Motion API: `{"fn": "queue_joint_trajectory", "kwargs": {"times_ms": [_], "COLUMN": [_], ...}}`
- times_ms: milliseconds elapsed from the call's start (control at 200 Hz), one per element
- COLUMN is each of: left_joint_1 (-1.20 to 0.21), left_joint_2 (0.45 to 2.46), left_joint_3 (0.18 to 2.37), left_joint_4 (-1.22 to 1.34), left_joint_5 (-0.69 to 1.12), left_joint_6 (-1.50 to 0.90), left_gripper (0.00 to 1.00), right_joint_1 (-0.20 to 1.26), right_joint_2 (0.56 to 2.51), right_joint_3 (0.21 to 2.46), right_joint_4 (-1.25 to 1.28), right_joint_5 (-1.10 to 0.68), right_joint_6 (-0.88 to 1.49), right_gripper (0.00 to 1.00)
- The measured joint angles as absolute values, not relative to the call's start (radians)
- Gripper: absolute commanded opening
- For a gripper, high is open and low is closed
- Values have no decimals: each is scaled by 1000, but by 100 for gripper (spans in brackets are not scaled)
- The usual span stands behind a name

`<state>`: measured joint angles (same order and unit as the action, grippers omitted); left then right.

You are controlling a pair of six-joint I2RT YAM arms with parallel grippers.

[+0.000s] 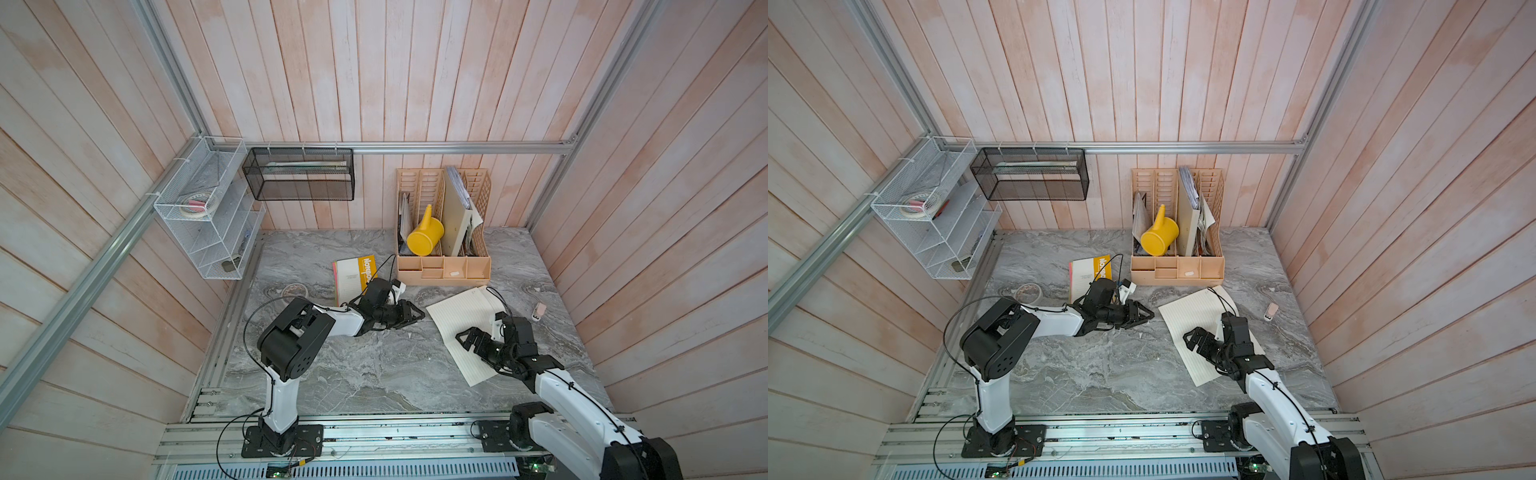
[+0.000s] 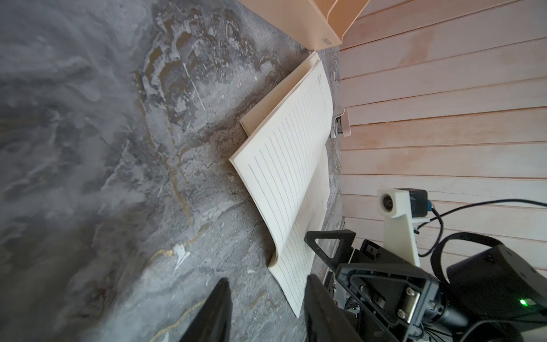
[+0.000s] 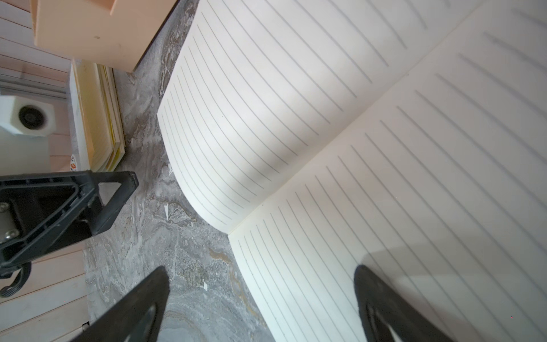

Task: Close the notebook
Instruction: Close the notebook at the center of the board.

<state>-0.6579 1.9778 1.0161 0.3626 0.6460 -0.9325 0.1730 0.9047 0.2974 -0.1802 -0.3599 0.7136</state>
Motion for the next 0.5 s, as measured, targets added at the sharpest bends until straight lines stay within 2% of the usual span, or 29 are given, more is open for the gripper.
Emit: {"fn": "queue_joint_trajectory", "kwargs": {"times_ms": [500], "left_joint_1": [-674], "left_joint_2": [2123], "left_joint_3": [1144], "left_joint_4": [383], "left_joint_5": [645], "left_joint_6": [-974], "left_gripper": [44], "right_joint_1": [170], "right_joint_2": [878], "right_joint_3": [292], "right_joint_4": [-184], "right_joint_5": [-371], "right_joint_6": [713], "right_gripper": [98]}}
